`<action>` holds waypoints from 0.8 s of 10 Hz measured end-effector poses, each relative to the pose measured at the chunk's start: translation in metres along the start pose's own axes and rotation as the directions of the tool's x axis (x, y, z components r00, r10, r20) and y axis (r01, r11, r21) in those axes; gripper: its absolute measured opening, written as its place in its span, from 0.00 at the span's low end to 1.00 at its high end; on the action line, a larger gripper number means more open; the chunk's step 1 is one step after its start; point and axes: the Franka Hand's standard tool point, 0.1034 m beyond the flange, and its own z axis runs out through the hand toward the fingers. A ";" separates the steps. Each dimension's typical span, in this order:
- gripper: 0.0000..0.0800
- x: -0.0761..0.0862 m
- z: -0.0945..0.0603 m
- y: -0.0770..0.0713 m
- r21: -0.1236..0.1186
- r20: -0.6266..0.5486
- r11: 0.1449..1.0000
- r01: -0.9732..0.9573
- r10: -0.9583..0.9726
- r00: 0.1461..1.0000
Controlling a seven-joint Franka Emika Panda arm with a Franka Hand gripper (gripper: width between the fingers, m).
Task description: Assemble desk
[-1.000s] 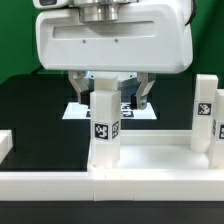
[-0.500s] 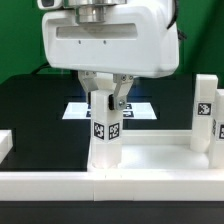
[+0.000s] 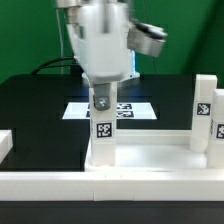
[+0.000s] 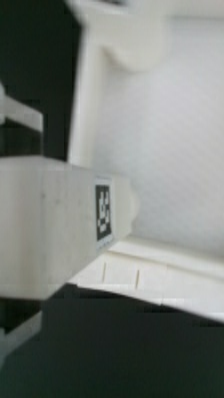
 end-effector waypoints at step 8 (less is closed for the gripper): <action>0.50 0.001 0.003 0.005 -0.010 -0.039 0.970 -0.244 0.244 0.969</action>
Offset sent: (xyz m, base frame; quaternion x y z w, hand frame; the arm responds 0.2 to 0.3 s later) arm -0.0012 0.0066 0.0034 -0.0256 0.0113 0.1912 0.9812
